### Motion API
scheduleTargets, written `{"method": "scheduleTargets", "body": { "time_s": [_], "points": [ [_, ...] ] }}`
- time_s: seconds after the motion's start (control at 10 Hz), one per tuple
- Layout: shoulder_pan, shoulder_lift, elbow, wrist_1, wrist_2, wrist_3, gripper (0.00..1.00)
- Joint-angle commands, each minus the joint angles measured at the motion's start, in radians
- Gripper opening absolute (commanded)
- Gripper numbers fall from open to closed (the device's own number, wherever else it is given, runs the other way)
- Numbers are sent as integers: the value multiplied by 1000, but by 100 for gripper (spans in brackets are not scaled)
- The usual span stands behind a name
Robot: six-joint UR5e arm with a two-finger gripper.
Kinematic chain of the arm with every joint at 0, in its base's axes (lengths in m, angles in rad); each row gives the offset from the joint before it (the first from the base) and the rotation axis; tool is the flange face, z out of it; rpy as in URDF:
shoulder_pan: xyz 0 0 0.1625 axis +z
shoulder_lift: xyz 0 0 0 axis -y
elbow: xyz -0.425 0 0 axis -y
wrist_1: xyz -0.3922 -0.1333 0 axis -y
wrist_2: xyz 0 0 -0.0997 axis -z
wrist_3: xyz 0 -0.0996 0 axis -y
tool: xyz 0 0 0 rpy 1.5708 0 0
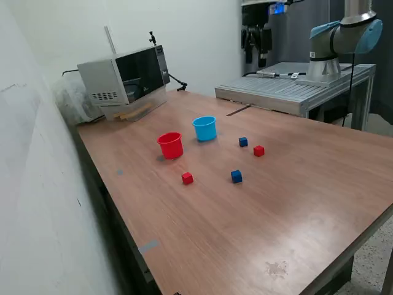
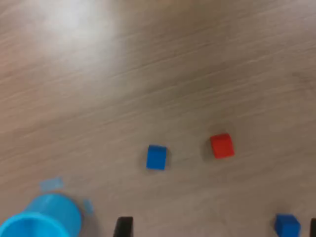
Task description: Place red objects in the red bin, and blue objects in the blue bin.
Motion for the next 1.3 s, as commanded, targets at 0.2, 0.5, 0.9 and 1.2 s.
{"method": "scheduleTargets", "body": {
  "time_s": [0.2,0.5,0.9,1.2],
  "points": [
    [-10,206,101,-215,-5,21,100],
    [-13,262,95,-259,-10,23,100],
    [-97,364,95,-326,-42,35,100],
    [-145,390,92,-348,-42,35,100]
  ]
}}
